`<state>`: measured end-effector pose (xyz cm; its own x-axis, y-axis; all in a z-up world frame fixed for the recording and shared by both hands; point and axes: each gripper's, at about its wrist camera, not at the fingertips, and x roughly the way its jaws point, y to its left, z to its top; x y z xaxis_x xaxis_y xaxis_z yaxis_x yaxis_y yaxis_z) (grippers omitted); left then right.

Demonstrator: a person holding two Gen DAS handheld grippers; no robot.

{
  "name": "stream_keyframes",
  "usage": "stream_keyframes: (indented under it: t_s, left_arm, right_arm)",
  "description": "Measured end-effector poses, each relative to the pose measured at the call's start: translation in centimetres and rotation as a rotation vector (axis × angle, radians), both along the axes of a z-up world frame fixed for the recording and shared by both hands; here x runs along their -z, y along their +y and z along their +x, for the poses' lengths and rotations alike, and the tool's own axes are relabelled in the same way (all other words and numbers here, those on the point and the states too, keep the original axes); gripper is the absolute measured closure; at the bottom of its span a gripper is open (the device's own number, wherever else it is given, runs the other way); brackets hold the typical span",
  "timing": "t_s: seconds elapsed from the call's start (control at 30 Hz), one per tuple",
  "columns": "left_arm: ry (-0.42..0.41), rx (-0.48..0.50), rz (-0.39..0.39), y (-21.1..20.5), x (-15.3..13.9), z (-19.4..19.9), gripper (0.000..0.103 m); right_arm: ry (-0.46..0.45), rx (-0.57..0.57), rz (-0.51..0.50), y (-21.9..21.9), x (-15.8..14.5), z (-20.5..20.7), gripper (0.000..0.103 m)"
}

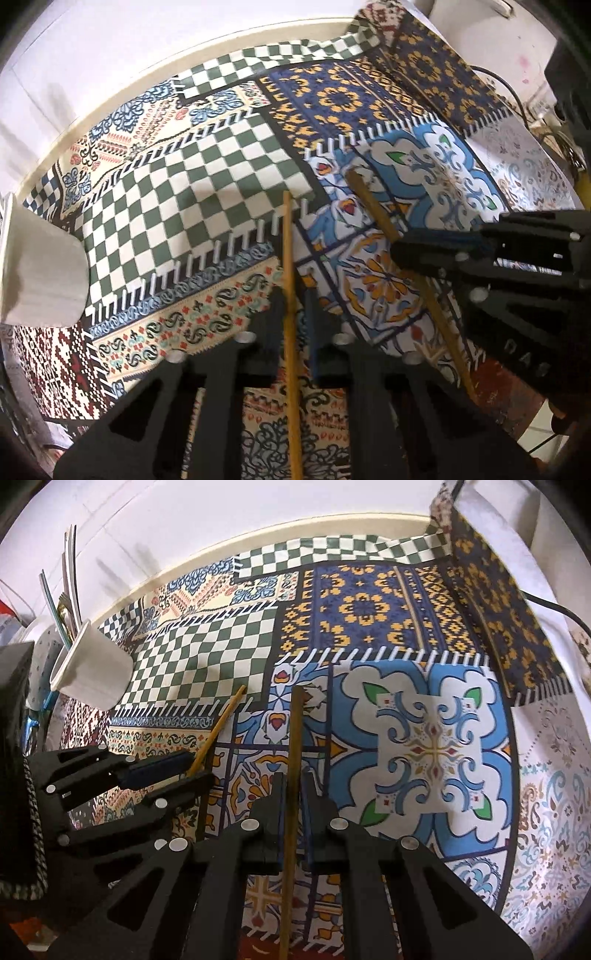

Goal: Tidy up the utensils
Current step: 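Lift both chopsticks and carry them above the white cup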

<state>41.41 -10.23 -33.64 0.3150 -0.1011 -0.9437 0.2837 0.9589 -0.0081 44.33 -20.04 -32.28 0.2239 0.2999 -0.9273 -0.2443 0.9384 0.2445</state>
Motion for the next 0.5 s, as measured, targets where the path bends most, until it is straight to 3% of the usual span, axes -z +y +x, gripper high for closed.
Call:
stream_keyframes:
  t_s: [0.27, 0.5]
  left_arm:
    - [0.035, -0.09, -0.068, 2.4, -0.2, 0.9, 0.1]
    - [-0.047, -0.147, -0.131, 4.5, -3.8, -1.0, 0.1]
  right_arm:
    - [0.032, -0.052, -0.012, 1.0, 0.5, 1.2, 0.094]
    - [0.016, -0.088, -0.07, 2.3, 0.5, 1.4, 0.095]
